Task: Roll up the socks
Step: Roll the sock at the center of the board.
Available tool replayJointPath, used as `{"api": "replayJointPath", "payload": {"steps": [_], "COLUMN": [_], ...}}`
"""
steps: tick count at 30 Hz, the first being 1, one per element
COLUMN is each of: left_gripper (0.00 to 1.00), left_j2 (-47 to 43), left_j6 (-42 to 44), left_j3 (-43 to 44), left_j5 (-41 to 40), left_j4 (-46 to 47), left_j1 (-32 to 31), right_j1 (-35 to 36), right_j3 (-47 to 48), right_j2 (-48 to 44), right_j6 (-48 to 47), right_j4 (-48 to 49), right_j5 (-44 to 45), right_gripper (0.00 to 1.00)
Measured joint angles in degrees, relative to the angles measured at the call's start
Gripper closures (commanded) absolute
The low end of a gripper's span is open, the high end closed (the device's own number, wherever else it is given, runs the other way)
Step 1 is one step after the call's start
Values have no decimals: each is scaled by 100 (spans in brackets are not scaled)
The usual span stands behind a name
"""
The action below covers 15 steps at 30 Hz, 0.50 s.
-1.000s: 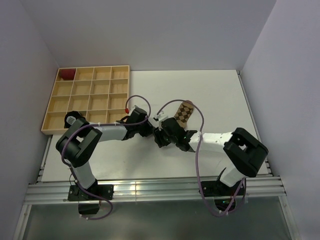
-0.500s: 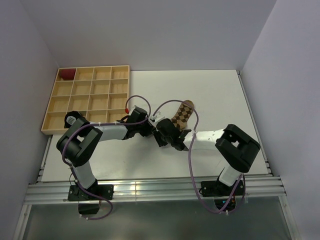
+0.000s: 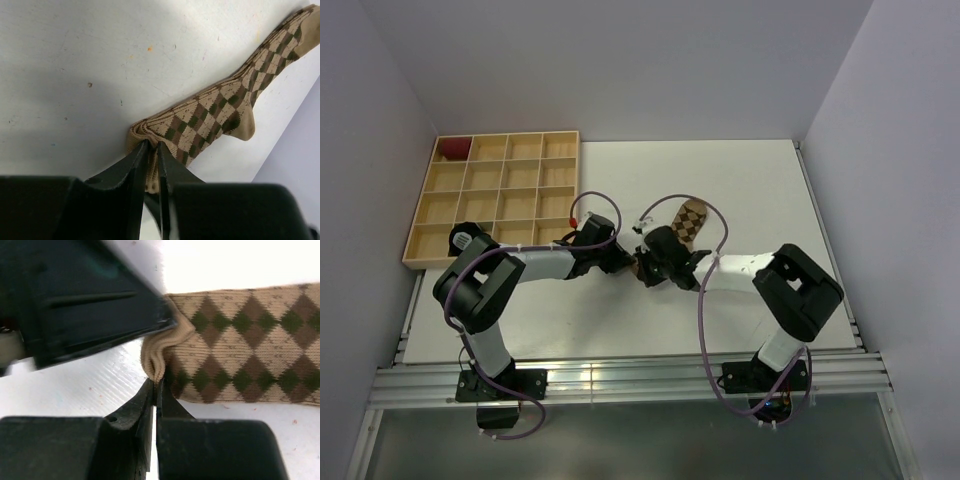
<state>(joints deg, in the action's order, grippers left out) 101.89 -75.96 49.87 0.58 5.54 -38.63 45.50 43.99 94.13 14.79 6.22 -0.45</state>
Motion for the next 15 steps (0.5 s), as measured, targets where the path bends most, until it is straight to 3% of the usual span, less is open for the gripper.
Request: {"api": "replayJointPath", "payload": {"steps": [9,15], "left_gripper": [79,79], "left_j2": [0,0], "left_j6": [-83,-153], "left_j3": [11,20], "left_j5": [-7,-50], "left_j4": [-17,-55], "left_j1": [2,2], "right_j1": [-1646,-2031], "right_j3": [-15,-17], "right_j2": [348,704], "right_j6": [876,1318], "right_j4": [190,433], "right_j5": [-2448,-3447], "right_gripper": [100,100]}}
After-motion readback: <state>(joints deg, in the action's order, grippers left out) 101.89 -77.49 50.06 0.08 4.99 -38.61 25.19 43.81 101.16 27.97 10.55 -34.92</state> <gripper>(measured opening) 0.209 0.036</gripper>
